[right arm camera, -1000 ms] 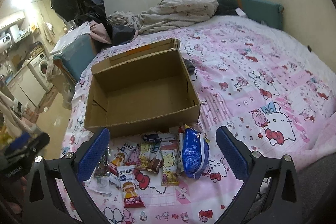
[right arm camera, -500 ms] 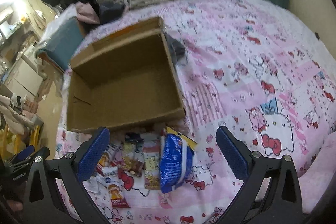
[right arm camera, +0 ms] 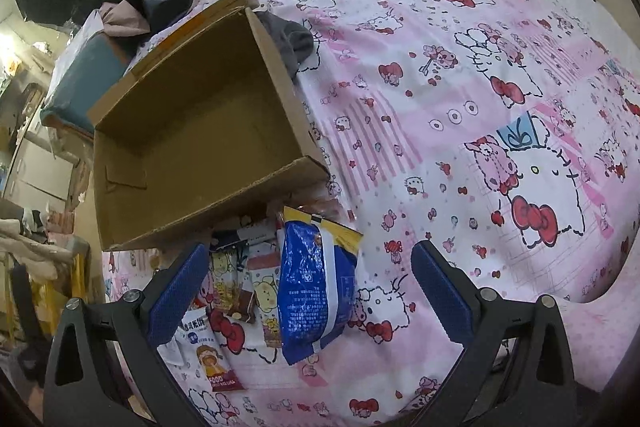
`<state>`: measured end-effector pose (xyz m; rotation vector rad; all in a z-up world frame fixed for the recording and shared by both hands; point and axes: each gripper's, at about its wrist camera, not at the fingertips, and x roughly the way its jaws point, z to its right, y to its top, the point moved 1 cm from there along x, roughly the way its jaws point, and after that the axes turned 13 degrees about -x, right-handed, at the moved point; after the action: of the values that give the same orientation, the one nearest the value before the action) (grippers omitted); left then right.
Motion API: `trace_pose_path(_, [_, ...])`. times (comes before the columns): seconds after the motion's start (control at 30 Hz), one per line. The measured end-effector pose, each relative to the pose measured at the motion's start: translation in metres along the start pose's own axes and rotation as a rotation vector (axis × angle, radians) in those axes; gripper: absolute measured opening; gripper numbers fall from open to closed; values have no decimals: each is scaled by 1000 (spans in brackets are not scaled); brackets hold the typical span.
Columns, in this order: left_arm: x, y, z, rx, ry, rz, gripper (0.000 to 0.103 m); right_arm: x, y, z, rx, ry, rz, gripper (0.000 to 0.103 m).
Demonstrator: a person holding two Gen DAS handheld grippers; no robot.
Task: Organize snacks
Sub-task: 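Grasp the brown wrapped bar with the left tool while the right tool grasps the blue chip bag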
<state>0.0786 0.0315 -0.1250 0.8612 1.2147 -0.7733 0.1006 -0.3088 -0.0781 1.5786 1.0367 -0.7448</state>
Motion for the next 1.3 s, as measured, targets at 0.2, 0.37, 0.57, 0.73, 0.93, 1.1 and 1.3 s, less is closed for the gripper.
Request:
trace_pose_path(0.2, [35, -1, 6, -42, -24, -92, 84, 4, 2, -3, -4, 16, -6, 103])
trace_pose_path(0.37, [54, -2, 19, -11, -10, -160, 84, 8, 1, -7, -22, 20, -25, 103])
trace_pose_path(0.57, [66, -11, 21, 24, -4, -174, 84, 13, -1, -12, -39, 25, -41, 103])
trace_pose_path(0.73, [73, -12, 32, 68, 22, -156, 71, 16, 1, -17, -63, 12, -47, 103])
trace_pose_path(0.93, [55, -7, 47, 75, -11, -158, 54, 15, -1, -12, -53, 5, -49, 103])
trace_pose_path(1.1, [35, -3, 43, 69, -14, -141, 50, 19, 0, 4, -2, -3, -69, 103])
trace_pose_path(1.3, [19, -5, 41, 47, -11, -135, 49, 68, -9, 14, 48, 11, -297, 82])
